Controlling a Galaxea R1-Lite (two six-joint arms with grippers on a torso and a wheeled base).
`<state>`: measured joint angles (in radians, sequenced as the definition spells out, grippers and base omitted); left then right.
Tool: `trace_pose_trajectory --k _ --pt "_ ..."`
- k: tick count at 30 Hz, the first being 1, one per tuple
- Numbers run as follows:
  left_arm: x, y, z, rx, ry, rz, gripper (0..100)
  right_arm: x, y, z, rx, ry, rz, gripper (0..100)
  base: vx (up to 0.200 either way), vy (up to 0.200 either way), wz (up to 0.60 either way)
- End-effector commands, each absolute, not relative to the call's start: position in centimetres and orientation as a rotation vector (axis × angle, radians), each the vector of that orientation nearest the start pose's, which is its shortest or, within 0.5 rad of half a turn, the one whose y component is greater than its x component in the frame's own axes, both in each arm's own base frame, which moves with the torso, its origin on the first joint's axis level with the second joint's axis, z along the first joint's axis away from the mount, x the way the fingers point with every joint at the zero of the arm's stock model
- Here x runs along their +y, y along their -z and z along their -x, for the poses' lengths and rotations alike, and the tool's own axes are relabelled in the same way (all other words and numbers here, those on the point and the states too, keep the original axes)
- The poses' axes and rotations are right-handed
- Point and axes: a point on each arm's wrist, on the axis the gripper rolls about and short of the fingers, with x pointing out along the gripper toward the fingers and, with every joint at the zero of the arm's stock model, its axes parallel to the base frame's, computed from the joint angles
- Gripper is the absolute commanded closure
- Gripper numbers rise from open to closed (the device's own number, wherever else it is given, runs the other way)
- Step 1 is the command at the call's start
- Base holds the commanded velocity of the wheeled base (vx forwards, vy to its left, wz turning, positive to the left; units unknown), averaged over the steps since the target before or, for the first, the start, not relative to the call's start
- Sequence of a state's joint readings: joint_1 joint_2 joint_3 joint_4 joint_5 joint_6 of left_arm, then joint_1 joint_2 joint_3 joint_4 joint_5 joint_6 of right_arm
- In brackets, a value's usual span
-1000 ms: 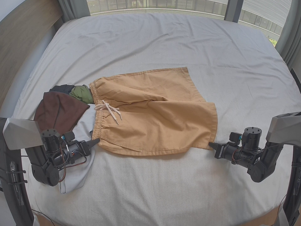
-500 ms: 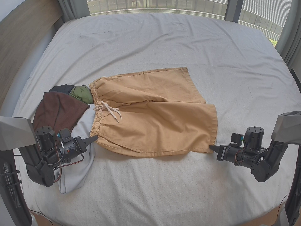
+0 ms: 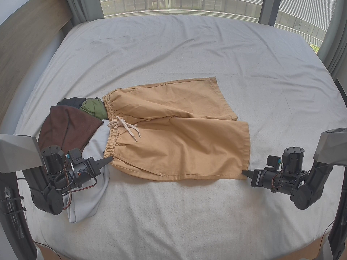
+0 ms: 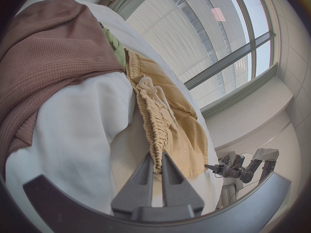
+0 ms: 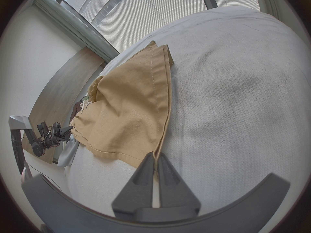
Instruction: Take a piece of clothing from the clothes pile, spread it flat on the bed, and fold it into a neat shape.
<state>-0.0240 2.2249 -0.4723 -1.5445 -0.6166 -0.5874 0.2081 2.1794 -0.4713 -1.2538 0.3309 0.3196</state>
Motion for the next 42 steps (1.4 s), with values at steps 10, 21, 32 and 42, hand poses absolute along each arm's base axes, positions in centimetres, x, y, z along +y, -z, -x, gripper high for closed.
trace_pose_trajectory --k 10,21,32,42 --pt "-2.1 -3.1 -32.1 0.39 0.563 0.626 100 7.5 -1.6 -30.4 0.548 -0.459 -0.345 0 0.0 0.0 0.0" --pt "-2.2 -3.1 -32.0 0.391 0.564 0.626 100 8.1 -1.5 -30.3 0.562 -0.471 -0.372 100 0.0 0.0 0.0" --pt "-2.2 -3.2 -32.0 0.389 0.564 0.626 100 8.1 -1.5 -30.3 0.563 -0.467 -0.372 100 0.0 0.0 0.0" --pt "-1.6 -3.4 -30.7 0.424 0.596 0.643 100 8.4 -2.6 -28.9 0.579 -0.484 -0.374 100 0.0 0.0 0.0"
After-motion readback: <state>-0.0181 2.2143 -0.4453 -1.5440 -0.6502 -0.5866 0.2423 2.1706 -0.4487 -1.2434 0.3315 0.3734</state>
